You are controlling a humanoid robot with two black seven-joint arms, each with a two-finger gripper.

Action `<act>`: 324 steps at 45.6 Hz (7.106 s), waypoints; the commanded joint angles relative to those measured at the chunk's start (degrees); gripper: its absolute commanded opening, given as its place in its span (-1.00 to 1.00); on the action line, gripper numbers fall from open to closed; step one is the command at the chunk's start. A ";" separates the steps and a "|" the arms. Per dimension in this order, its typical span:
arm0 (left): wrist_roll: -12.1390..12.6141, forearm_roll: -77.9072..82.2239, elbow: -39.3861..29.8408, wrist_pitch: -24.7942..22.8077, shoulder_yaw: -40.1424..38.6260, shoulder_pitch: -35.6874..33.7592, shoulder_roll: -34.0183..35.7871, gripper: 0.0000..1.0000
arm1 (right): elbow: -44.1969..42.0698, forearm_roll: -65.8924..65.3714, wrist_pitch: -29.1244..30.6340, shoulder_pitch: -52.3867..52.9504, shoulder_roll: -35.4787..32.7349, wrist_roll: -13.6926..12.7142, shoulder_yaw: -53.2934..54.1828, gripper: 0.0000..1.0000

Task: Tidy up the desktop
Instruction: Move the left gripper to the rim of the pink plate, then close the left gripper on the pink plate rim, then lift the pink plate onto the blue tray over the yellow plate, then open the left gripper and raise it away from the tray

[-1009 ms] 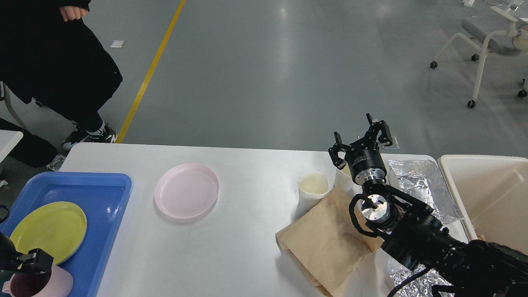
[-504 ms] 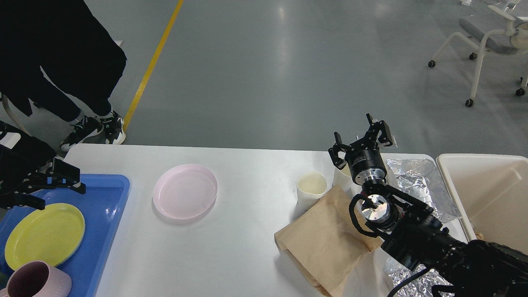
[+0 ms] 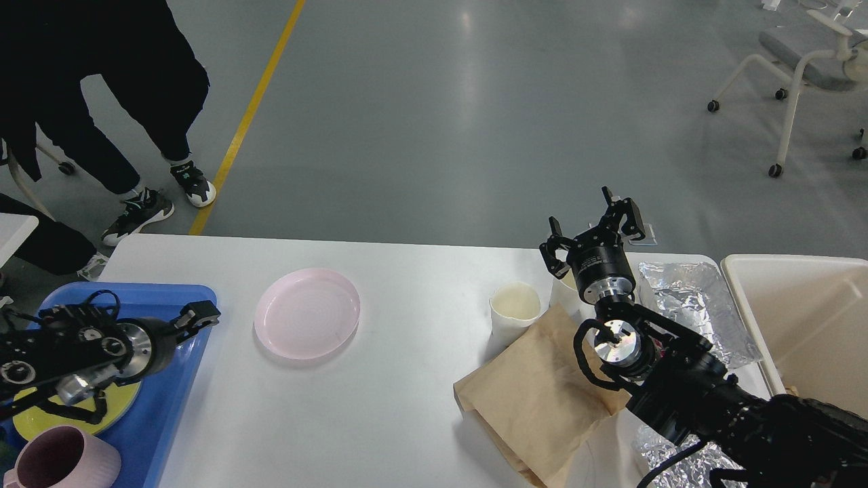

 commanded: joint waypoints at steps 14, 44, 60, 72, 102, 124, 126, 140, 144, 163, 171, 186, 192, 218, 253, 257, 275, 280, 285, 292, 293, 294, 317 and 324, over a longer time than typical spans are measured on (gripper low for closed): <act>-0.09 -2.65 2.89 7.79 -0.10 1.10 -10.41 0.95 | 0.00 0.06 0.00 0.07 -0.02 0.00 0.00 1.00; -1.14 -2.65 11.94 8.32 -0.72 4.97 -17.97 0.37 | 0.00 0.06 0.00 0.07 -0.02 0.00 0.00 1.00; -2.11 -2.65 12.65 8.41 -1.42 5.06 -17.79 -0.58 | 0.00 0.06 0.00 0.07 -0.02 0.00 0.00 1.00; -2.20 -2.56 12.65 8.41 -1.25 5.15 -17.53 -0.83 | 0.00 0.06 0.00 0.07 -0.02 0.00 0.00 1.00; -1.14 -2.21 5.28 3.67 -1.33 4.18 -11.12 -1.00 | 0.00 0.06 0.00 0.07 -0.02 0.00 0.00 1.00; 9.84 -1.51 -9.85 -52.37 -2.12 -24.10 25.43 -1.00 | 0.00 0.06 0.00 0.07 -0.02 0.00 0.00 1.00; 10.63 -0.90 -9.50 -59.15 -2.13 -28.58 29.12 -1.00 | 0.00 -0.02 0.00 -0.02 -0.02 0.00 0.00 1.00; 9.41 9.04 -3.89 -65.93 0.33 -31.34 40.65 -1.00 | 0.00 0.06 0.00 -0.02 -0.02 0.00 0.00 1.00; 6.95 8.95 -1.94 -60.87 1.04 -26.42 39.78 -1.00 | 0.00 0.06 0.00 -0.02 -0.02 0.00 0.00 1.00; 4.04 8.86 0.25 -20.87 1.48 -6.37 27.12 -0.98 | 0.00 -0.03 0.00 -0.02 -0.02 0.00 0.00 1.00; 4.13 9.48 0.61 -20.59 2.53 -2.68 25.19 -0.97 | 0.00 0.06 0.00 -0.02 -0.11 0.00 0.00 1.00; 4.04 9.92 4.91 -19.80 5.26 0.58 21.06 -0.95 | 0.00 -0.03 0.00 -0.02 -0.11 0.00 0.00 1.00; 3.96 9.83 7.90 -19.80 5.26 1.45 20.18 -0.84 | 0.00 0.06 0.00 -0.02 -0.02 0.00 0.00 1.00; 4.48 8.78 9.92 -21.38 -0.27 0.58 19.56 1.00 | 0.00 0.06 0.00 -0.02 -0.02 0.00 0.00 1.00; 3.78 -16.71 10.10 -54.35 -35.35 -0.57 14.03 1.00 | 0.00 0.06 0.00 -0.02 -0.11 0.00 0.00 1.00; 3.87 -16.45 10.10 -54.78 -35.35 0.31 13.76 1.00 | 0.00 0.06 0.00 -0.02 -0.11 0.00 0.00 1.00; 3.87 -19.43 22.31 -44.42 -49.74 4.96 -0.65 1.00 | 0.00 0.06 0.00 -0.02 -0.11 0.00 0.00 1.00; 3.78 -20.58 28.37 -43.54 -59.06 7.96 -7.14 1.00 | 0.00 -0.03 0.00 -0.02 -0.02 0.00 0.00 1.00; 4.04 -20.84 34.61 -41.08 -65.48 7.61 -12.51 1.00 | 0.00 0.06 0.00 -0.02 -0.02 0.00 0.00 1.00; 4.39 -22.77 36.64 -39.93 -71.20 8.13 -16.03 1.00 | 0.18 0.06 0.00 -0.02 -0.02 0.00 0.00 1.00; 4.31 -23.38 36.64 -39.93 -71.64 8.22 -16.73 1.00 | 0.18 0.06 0.00 -0.02 -0.02 0.00 0.00 1.00; 4.22 -23.91 36.64 -39.93 -71.99 8.31 -17.35 1.00 | 0.18 0.06 0.00 -0.02 0.06 0.00 0.00 1.00; -1.31 -28.22 36.64 -40.72 -77.80 14.72 -26.93 1.00 | 0.09 0.06 0.00 -0.02 0.06 0.00 0.00 1.00; -6.84 -28.14 36.55 -42.12 -77.98 19.99 -32.73 1.00 | 0.09 0.06 0.00 -0.02 0.06 0.00 0.00 1.00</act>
